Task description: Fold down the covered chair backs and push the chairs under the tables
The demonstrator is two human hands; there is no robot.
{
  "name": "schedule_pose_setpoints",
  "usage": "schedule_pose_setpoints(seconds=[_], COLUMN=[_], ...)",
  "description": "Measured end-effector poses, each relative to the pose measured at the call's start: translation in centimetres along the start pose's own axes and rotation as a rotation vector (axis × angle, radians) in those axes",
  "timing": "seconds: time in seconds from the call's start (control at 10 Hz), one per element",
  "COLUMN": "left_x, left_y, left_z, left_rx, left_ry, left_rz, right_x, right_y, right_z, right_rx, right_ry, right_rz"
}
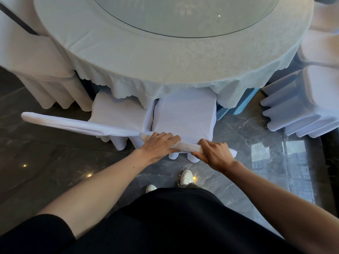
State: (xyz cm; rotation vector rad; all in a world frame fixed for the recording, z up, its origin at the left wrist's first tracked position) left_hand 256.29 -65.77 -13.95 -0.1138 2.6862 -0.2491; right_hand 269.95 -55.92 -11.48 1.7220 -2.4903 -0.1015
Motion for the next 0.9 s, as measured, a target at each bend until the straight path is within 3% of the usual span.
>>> schedule_pose_setpoints(seconds=[0.6, 0.9], left_x=[-0.1, 4.3], left_y=[-2.0, -6.6], left_z=[-1.4, -4.7], left_rx=[-0.094, -0.362], left_ry=[-0.153, -0.103], left_rz=[0.01, -0.093], right_x=[1.9, 8.4], right_y=[-0.1, 5.8], right_z=[-1.7, -2.1], right_rx=[0.003, 0.084], right_ry=[0.099, 0.127], right_rz=[0.043, -0.075])
Point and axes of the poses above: each hand's wrist, its own y-axis towards the middle knuckle, its own z-axis out of the palm, x = y × z, the point moved 8 cm from there along y, towards the middle knuckle, and after that the axes turned 8 degrees about -y, right-handed, at the moved point
